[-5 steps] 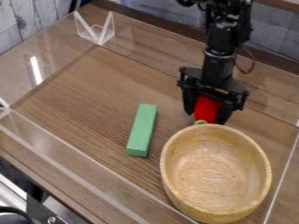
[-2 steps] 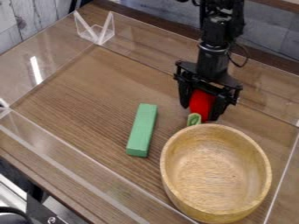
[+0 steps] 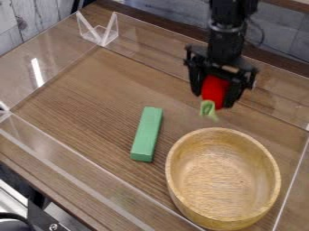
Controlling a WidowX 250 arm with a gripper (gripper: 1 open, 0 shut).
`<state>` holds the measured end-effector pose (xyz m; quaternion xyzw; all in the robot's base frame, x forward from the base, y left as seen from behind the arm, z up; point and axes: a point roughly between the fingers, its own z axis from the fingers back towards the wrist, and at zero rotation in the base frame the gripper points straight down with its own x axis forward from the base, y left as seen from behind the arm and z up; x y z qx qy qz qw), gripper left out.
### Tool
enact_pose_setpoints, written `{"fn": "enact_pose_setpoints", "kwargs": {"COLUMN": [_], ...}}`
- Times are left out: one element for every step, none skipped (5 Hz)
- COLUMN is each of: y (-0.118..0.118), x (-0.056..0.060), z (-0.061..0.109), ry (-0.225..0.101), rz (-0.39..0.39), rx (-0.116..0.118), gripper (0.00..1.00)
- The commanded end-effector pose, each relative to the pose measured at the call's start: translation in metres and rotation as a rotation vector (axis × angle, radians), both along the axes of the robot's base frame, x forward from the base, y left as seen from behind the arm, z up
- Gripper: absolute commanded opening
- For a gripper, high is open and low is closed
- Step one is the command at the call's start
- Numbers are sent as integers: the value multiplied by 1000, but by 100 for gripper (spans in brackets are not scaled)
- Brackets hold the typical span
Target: Move the red fruit to the left
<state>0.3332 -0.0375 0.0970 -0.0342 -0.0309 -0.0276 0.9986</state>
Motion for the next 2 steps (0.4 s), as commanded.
{"fn": "enact_pose_setpoints", "kwargs": {"y": [24, 63], "x": [-6, -24], "z": [44, 45], "ry": [-116, -122], "rz": [-7, 28], "rx": [-14, -14], "gripper": [0, 0]}}
